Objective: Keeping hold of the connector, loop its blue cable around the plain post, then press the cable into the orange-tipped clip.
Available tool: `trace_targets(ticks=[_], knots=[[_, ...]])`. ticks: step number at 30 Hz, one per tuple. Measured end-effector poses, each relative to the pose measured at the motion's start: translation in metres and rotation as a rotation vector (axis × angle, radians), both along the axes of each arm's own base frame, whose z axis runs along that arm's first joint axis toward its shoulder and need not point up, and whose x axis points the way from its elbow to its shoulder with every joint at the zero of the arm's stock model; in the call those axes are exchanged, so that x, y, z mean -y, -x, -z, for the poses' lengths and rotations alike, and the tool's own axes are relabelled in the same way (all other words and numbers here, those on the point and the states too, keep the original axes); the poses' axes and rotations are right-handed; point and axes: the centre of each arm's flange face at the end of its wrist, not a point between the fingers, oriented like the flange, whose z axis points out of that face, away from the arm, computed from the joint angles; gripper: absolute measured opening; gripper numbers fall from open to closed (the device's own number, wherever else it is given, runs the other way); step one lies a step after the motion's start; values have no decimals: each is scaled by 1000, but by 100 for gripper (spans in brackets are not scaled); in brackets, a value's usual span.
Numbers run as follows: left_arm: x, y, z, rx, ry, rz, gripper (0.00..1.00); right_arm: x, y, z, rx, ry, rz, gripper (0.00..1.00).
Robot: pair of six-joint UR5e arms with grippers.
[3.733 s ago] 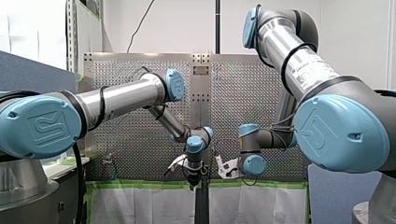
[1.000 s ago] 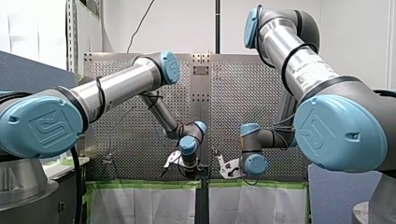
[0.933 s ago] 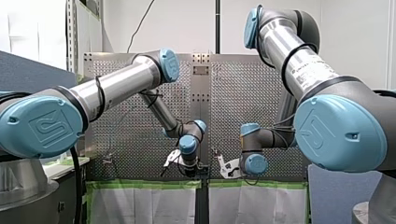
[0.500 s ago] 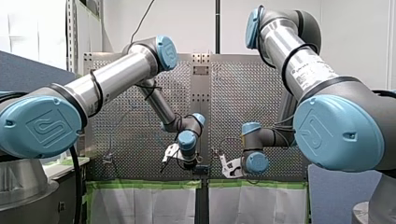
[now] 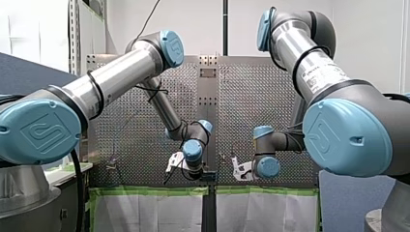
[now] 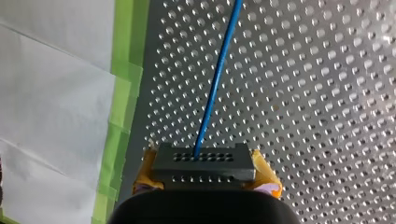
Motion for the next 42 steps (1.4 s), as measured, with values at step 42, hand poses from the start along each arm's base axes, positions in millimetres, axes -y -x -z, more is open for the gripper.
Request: trace_targets(ticks=[42], knots=[[6,22,1,254,231,-38,0,49,13,-16,-2,31,45,0]])
